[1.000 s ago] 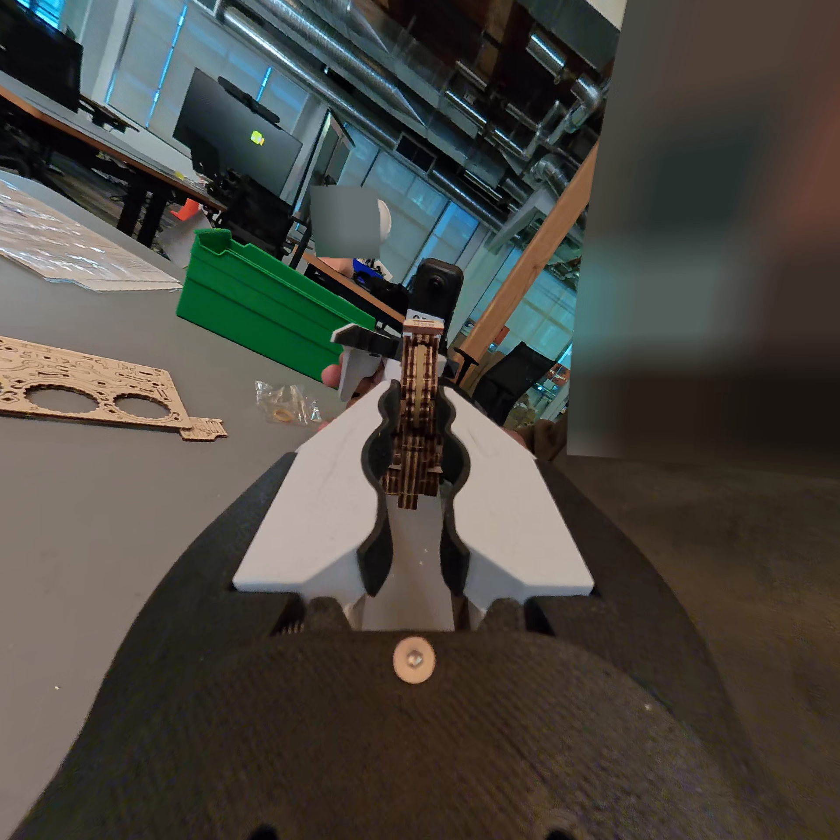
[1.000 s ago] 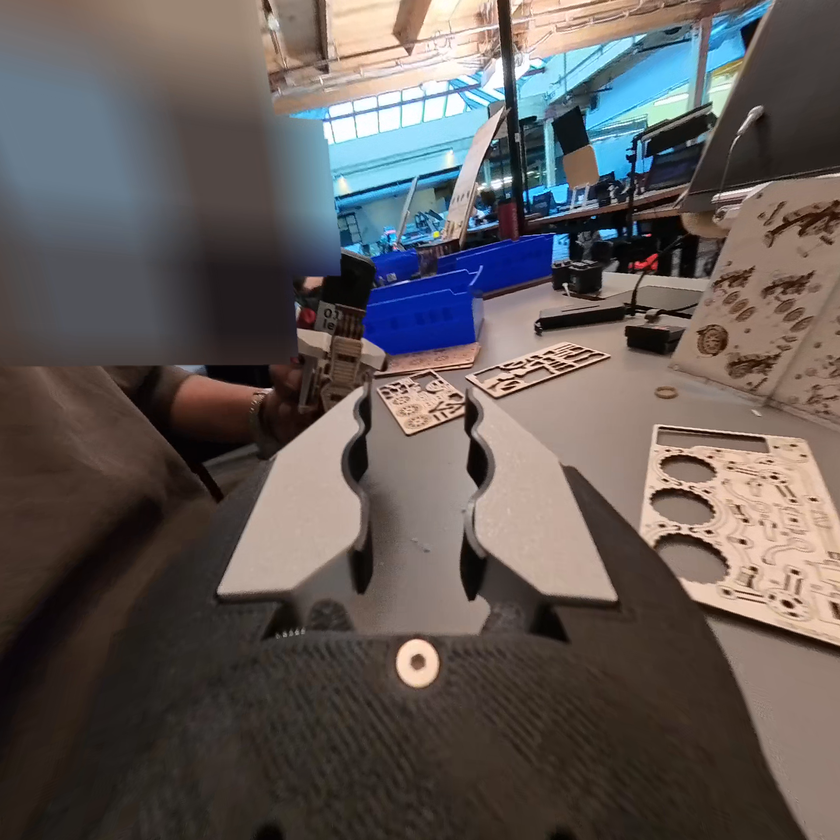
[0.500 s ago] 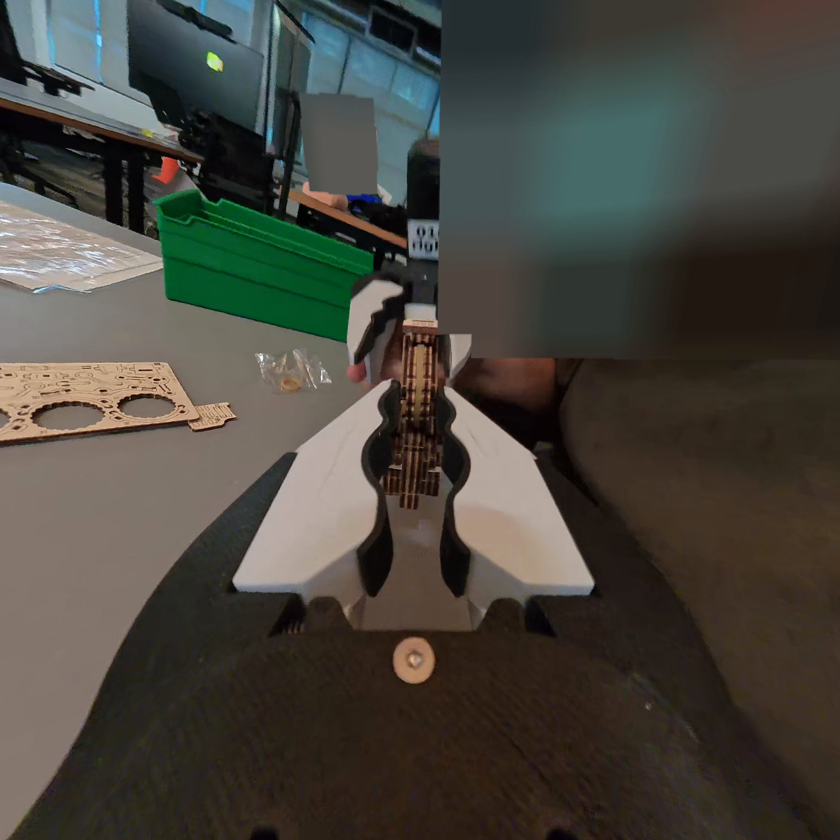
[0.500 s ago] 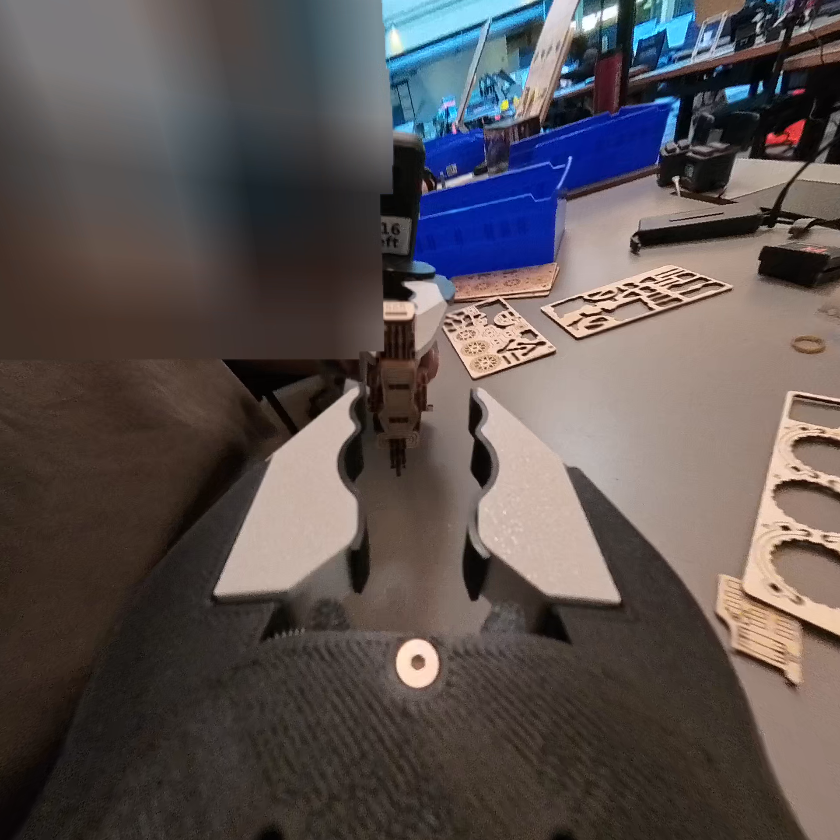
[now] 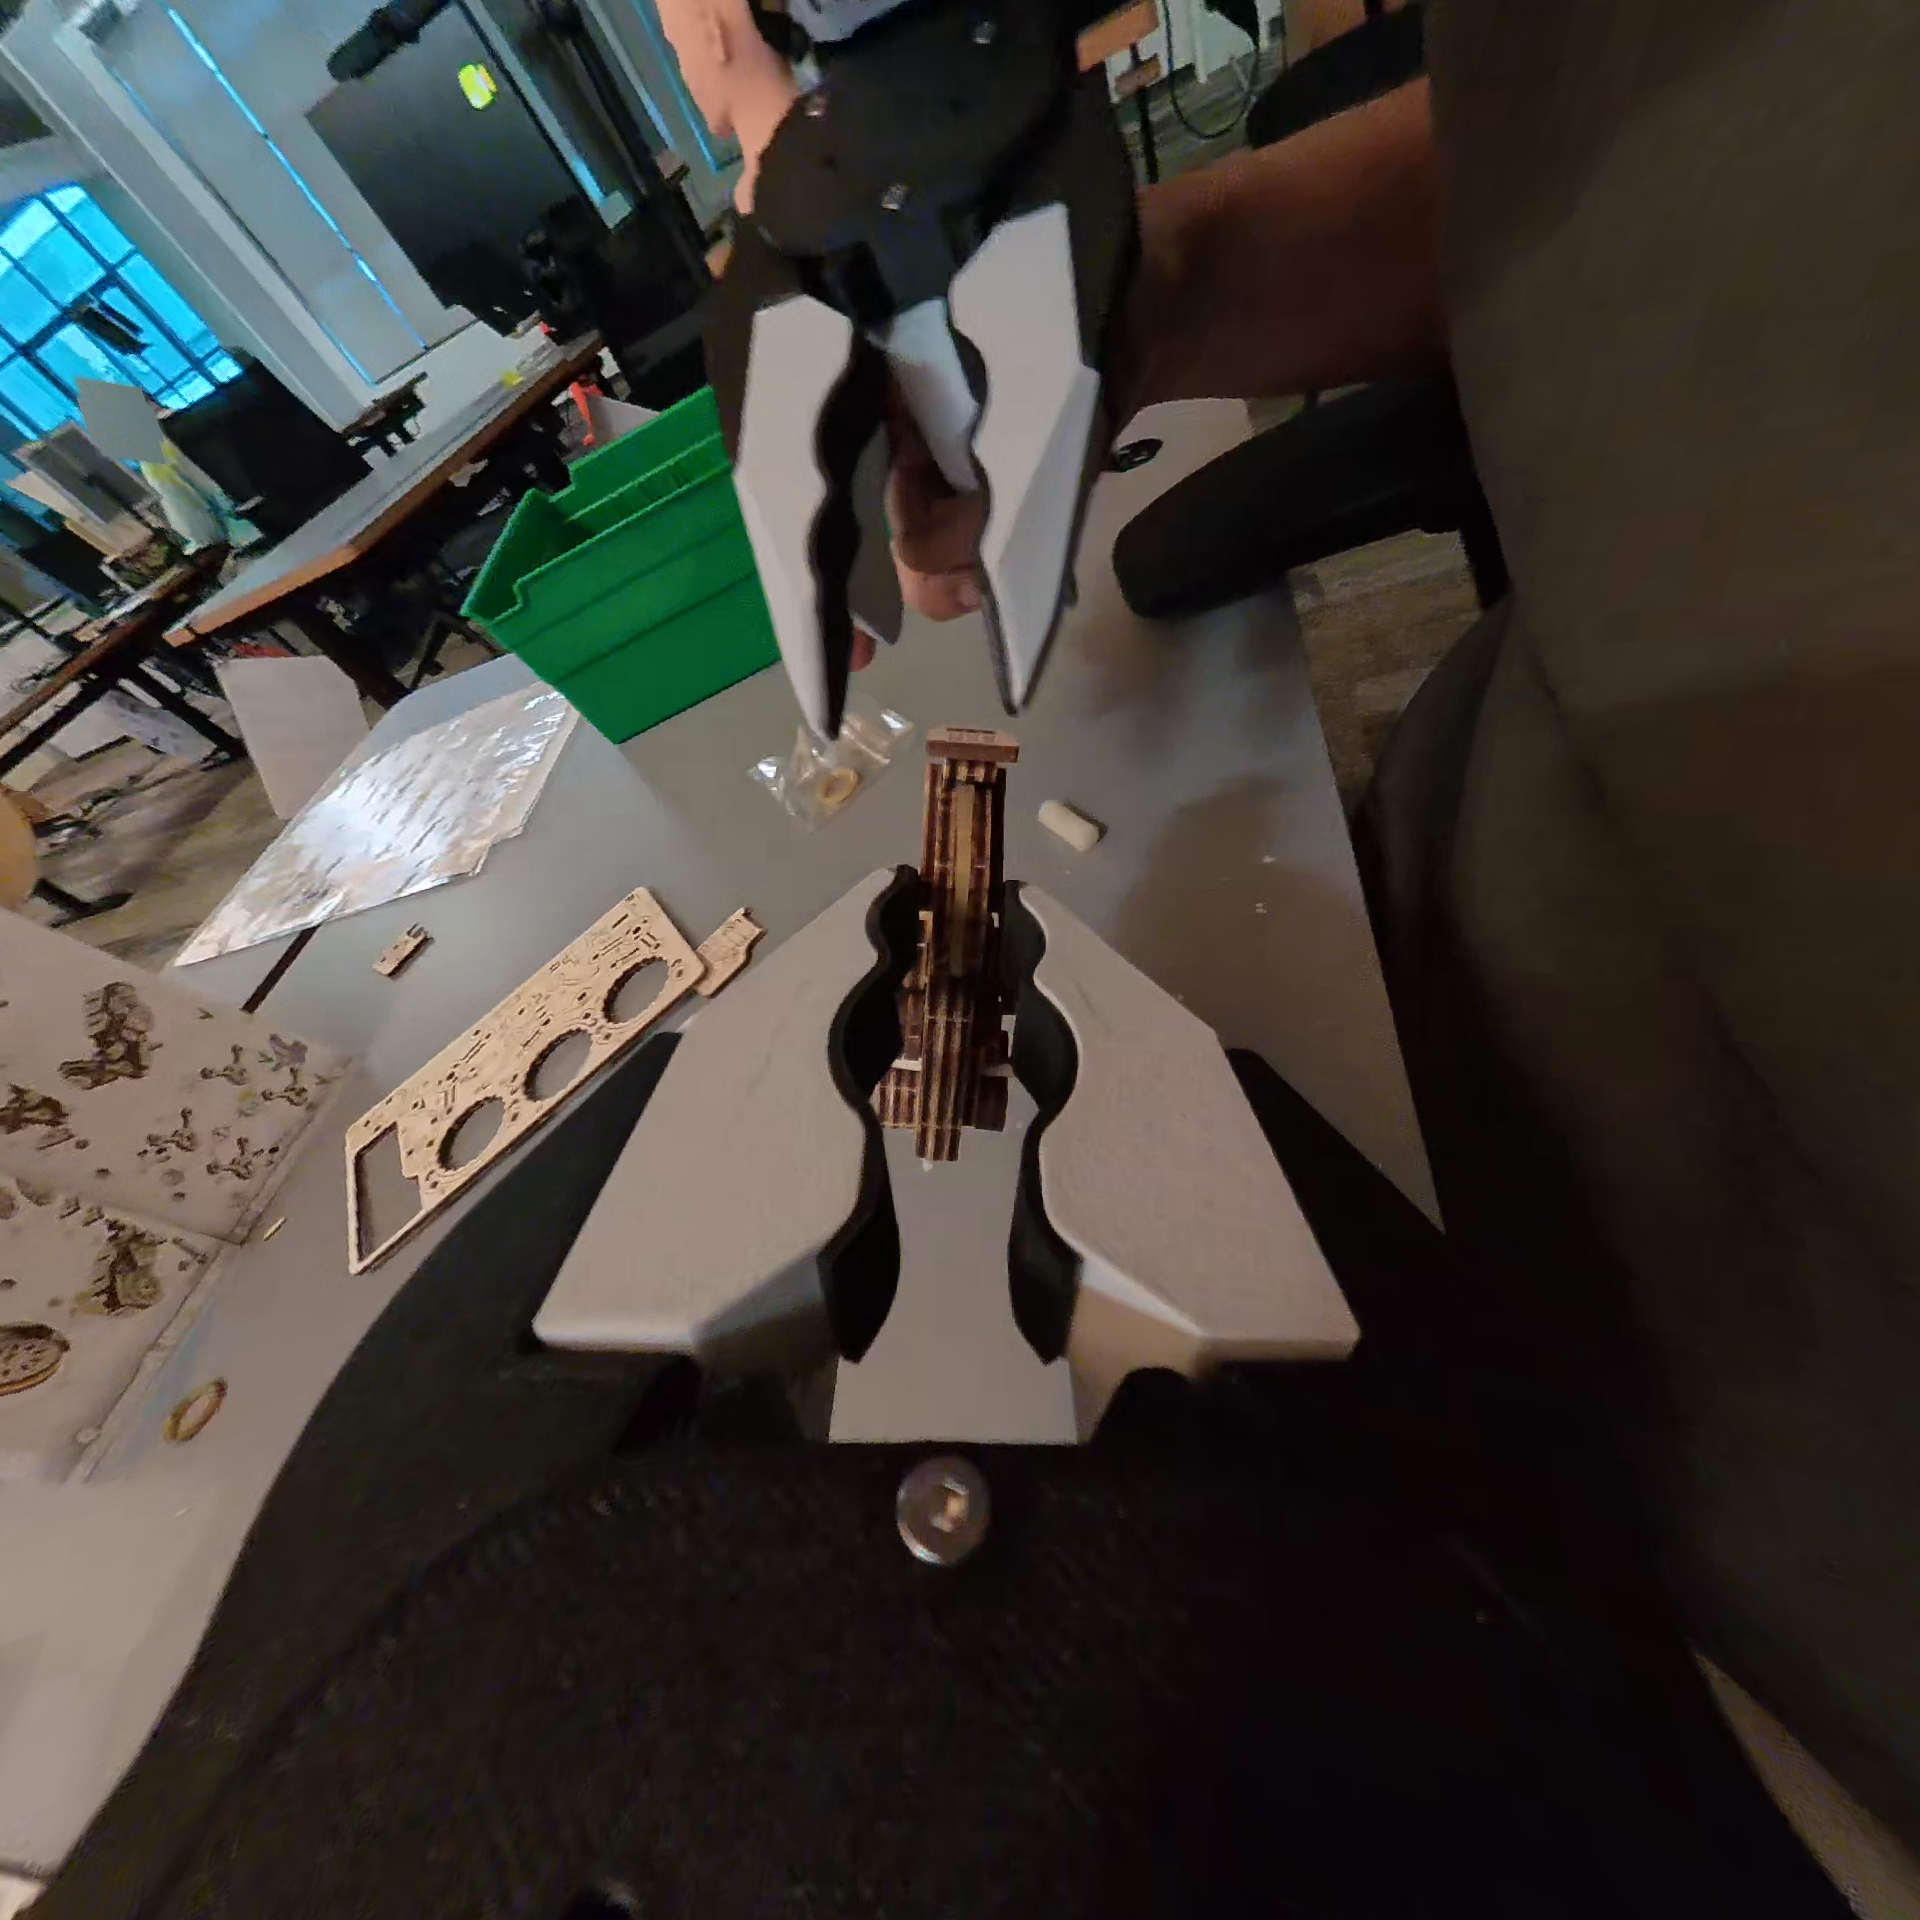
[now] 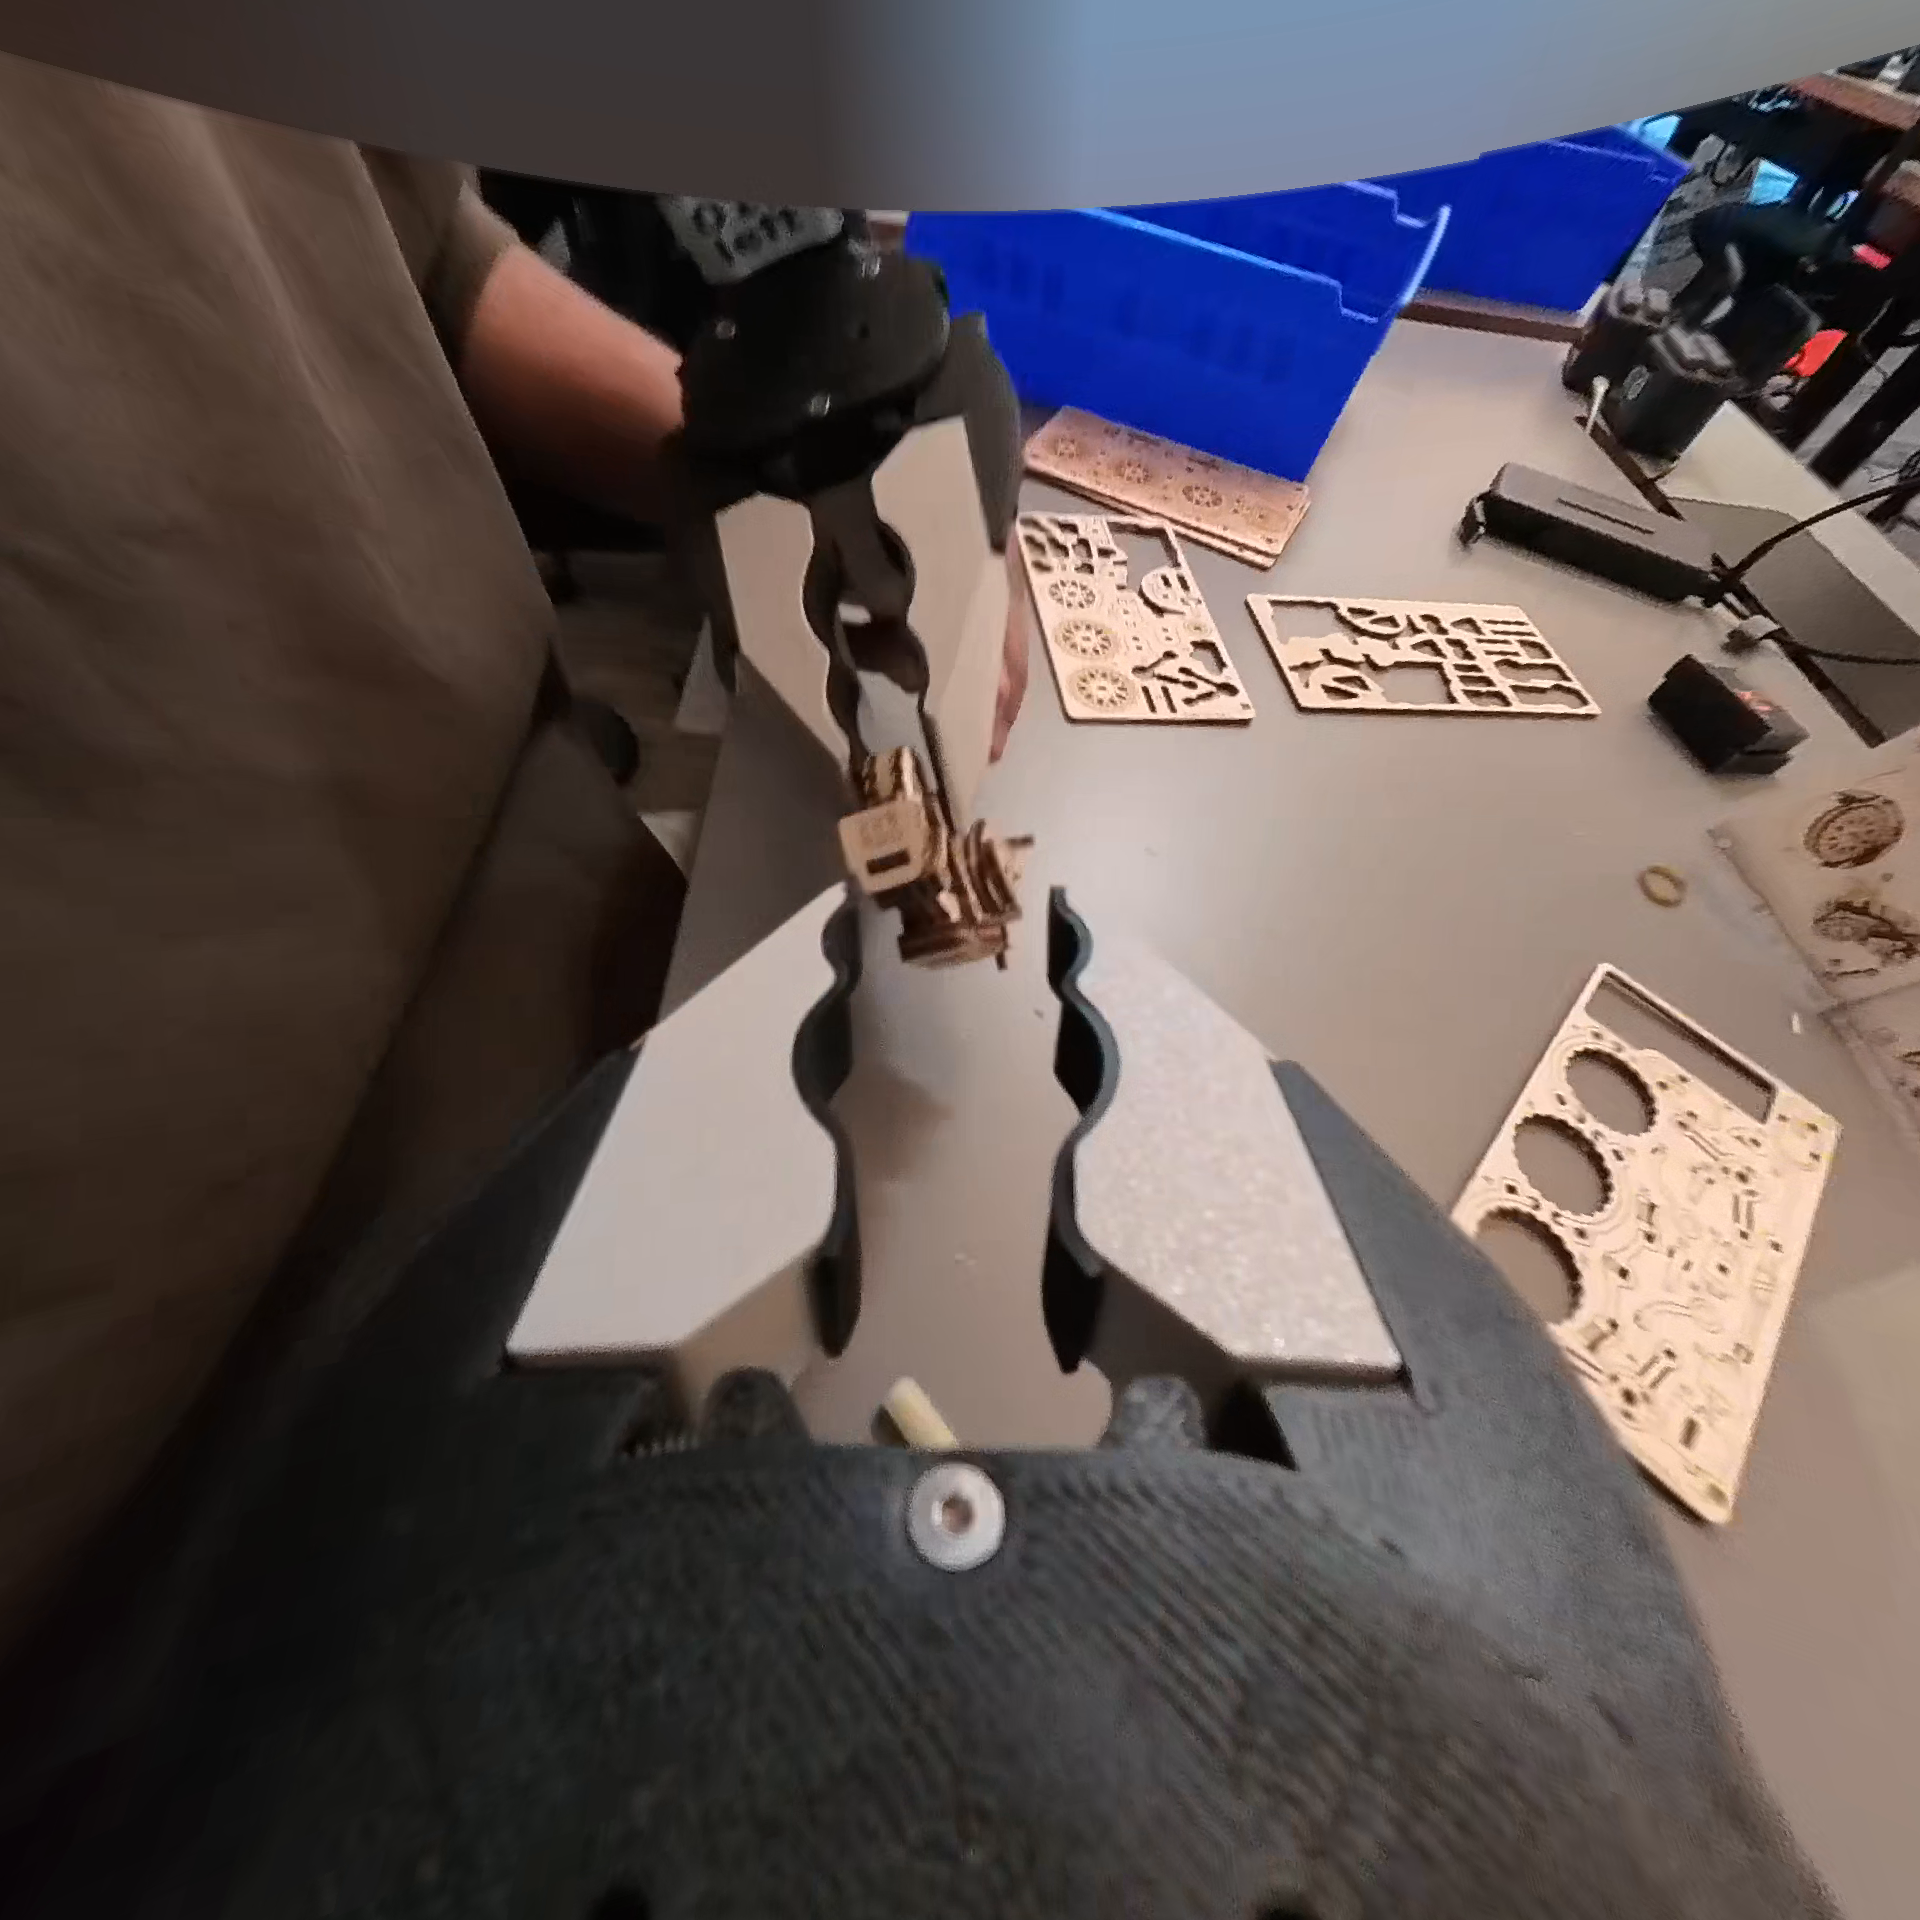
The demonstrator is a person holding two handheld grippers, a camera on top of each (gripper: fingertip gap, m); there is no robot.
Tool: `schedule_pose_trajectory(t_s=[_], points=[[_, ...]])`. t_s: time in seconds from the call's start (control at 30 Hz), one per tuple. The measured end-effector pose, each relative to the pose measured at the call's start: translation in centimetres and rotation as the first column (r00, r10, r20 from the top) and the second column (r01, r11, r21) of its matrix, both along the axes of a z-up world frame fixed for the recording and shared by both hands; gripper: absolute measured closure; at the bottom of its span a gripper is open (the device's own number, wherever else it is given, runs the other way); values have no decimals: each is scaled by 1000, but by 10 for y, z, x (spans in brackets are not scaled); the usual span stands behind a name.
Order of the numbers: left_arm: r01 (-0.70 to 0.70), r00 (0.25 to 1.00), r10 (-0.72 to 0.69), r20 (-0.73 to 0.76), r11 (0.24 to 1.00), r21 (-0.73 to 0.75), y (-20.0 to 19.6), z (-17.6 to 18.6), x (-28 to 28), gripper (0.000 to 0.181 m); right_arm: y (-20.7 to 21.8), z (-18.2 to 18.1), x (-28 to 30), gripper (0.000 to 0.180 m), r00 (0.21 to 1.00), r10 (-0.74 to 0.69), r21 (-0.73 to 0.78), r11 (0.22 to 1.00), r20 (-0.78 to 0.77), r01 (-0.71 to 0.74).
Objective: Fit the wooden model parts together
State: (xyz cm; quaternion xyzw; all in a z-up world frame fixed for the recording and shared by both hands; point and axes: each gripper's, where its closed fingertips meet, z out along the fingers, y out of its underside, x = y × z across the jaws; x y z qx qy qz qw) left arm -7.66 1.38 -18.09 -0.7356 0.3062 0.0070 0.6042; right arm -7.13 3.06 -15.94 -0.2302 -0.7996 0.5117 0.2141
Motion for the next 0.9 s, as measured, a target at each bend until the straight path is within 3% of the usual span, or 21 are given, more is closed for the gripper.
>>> schedule_pose_trajectory(t_s=[0.37,0.7,0.9], points=[[-102,992,109,66,990,-96,12,-13,-12,167,1,-30,-12,149,991,-26,362,929,-134,74],[-53,863,194,466,953,-299,15,-18,-25,167,1,-49,-31,151,986,41,391,915,161,-101],[-13,850,157,502,960,-279,12,-14,-24,168,-2,-49,-31,155,957,105,373,905,269,-205]])
